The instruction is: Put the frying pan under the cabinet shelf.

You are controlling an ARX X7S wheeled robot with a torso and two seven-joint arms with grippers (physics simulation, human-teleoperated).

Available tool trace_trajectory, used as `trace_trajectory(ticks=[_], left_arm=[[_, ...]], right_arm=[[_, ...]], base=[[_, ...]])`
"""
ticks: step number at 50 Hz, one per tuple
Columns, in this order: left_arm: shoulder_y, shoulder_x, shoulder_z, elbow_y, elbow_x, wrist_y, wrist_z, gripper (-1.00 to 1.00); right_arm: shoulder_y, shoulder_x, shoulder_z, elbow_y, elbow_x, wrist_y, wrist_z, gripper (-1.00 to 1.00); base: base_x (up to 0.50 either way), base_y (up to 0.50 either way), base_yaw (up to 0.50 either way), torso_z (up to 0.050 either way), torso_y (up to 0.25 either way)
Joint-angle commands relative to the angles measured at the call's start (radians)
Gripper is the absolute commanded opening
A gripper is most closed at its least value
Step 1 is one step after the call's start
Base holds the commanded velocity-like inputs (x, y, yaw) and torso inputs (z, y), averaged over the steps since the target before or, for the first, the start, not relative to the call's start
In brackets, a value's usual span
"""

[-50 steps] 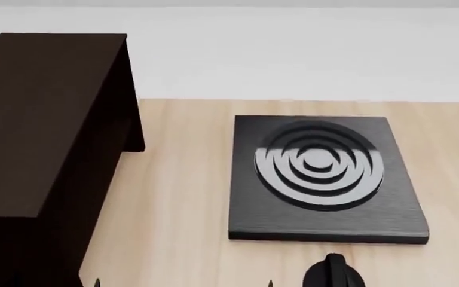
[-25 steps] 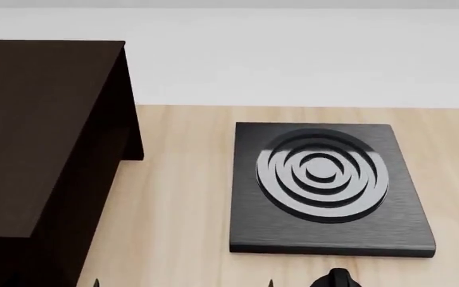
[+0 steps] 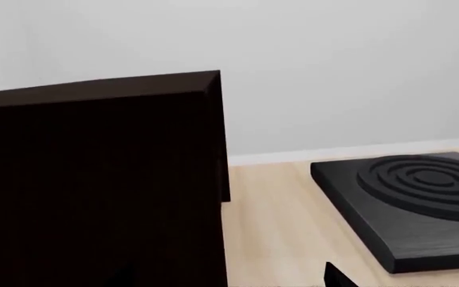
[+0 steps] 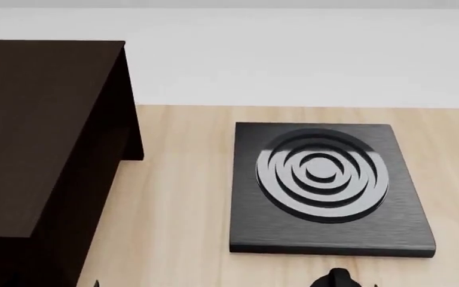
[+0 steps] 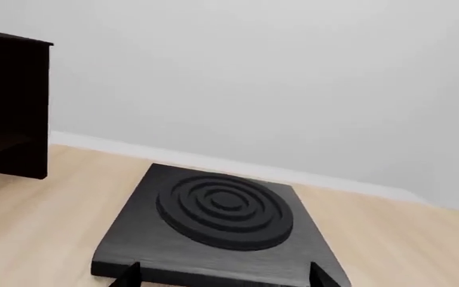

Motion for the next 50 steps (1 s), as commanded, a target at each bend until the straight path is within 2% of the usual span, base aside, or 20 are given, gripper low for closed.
trace_trajectory(ticks=[1, 28, 50], left_arm=[[-0.005, -0.003, 0.007, -0.012, -0.004, 0.002, -0.005, 1.00], [-0.045, -0.005, 0.030, -0.037, -0.016, -0.017, -0.010, 1.00], [-0.044, -0.016, 0.044, -0.034, -0.012, -0.017, -0.023, 1.00]], right_arm=[[-0.061, 0.035, 0.060, -0.066, -0.008, 0.061, 0.043, 1.00], [-0.265, 0.087, 0.294, -0.209, 0.033, 0.188, 0.135, 1.00], [-0.371, 0.090, 0.467, -0.162, 0.113, 0.182, 0.143, 1.00]], base=[[0.00, 0.00, 0.00, 0.000, 0.000], [0.00, 0.00, 0.00, 0.000, 0.000], [0.01, 0.00, 0.00, 0.000, 0.000]])
